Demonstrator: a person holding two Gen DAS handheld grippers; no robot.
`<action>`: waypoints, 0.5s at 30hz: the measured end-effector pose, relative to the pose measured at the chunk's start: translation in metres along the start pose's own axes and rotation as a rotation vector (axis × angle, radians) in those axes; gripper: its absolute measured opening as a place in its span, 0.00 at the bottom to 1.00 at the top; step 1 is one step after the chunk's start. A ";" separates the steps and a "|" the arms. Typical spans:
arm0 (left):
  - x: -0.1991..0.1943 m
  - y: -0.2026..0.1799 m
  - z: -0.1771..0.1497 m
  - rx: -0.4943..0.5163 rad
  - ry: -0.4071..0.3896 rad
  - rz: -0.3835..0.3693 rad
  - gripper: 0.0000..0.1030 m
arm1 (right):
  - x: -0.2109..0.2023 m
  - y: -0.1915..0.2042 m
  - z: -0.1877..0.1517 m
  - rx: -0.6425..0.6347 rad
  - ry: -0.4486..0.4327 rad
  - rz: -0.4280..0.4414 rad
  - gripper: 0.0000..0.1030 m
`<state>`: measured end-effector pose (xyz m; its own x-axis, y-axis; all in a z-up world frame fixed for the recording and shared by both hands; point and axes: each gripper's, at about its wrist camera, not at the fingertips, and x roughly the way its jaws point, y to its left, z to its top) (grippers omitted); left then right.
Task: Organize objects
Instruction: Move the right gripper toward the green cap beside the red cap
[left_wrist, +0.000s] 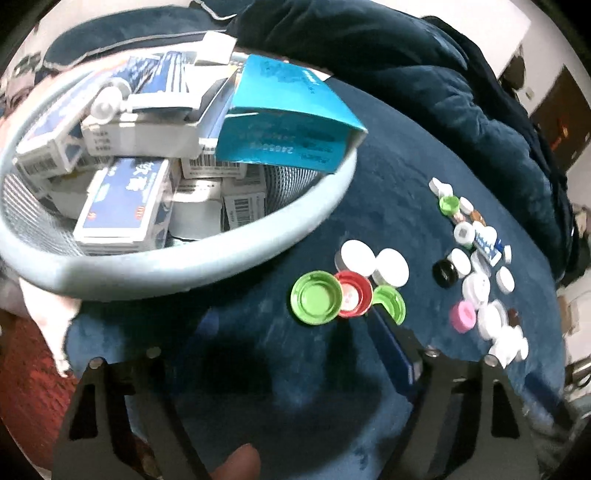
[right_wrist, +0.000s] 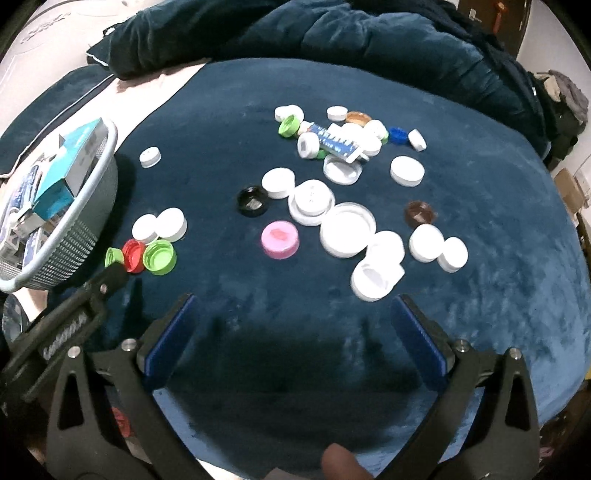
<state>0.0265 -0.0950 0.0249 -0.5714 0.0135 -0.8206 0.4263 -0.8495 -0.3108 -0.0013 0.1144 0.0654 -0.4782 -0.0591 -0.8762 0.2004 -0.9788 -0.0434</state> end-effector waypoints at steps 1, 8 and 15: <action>0.002 -0.001 0.002 -0.012 0.000 -0.009 0.79 | 0.003 0.000 -0.001 0.001 0.005 0.003 1.00; 0.017 -0.006 0.009 -0.016 0.016 -0.045 0.34 | 0.002 0.003 -0.009 -0.004 0.010 0.010 1.00; 0.006 -0.001 0.007 0.009 0.020 -0.058 0.30 | 0.001 0.010 -0.005 -0.009 0.000 0.026 1.00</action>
<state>0.0174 -0.0983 0.0234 -0.5804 0.0735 -0.8110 0.3869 -0.8515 -0.3540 0.0045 0.1058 0.0617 -0.4725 -0.0839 -0.8773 0.2201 -0.9751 -0.0253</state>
